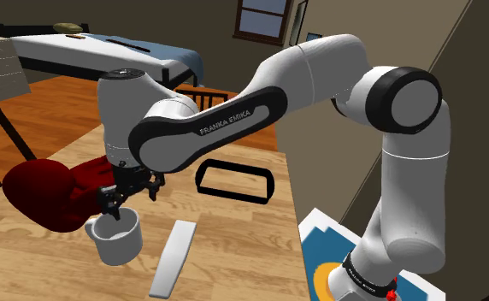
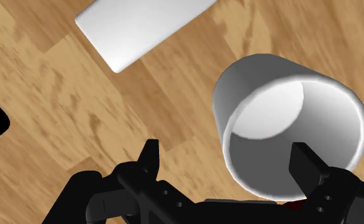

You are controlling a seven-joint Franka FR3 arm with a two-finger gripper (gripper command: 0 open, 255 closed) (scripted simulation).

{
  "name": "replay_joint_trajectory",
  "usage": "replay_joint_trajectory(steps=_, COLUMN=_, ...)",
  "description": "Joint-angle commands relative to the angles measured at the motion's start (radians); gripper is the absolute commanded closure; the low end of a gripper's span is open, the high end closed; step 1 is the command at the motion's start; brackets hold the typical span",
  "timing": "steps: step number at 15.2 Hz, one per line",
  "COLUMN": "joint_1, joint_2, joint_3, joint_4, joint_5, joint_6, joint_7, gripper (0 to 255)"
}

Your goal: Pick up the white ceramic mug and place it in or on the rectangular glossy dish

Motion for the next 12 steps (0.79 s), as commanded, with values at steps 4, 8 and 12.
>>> replay_joint_trajectory(steps=4, joint_1=0.015, joint_2=0.044, joint_3=-0.012, joint_4=-0.004, joint_5=-0.026, joint_6=0.042, joint_7=0.02, gripper=0)
replay_joint_trajectory(steps=8, joint_1=0.02, joint_2=0.068, joint_3=-0.02, joint_4=-0.018, joint_5=-0.041, joint_6=0.078, joint_7=0.029, gripper=0)
replay_joint_trajectory(steps=12, joint_1=0.02, joint_2=0.068, joint_3=-0.02, joint_4=-0.018, joint_5=-0.041, joint_6=0.078, joint_7=0.029, gripper=0)
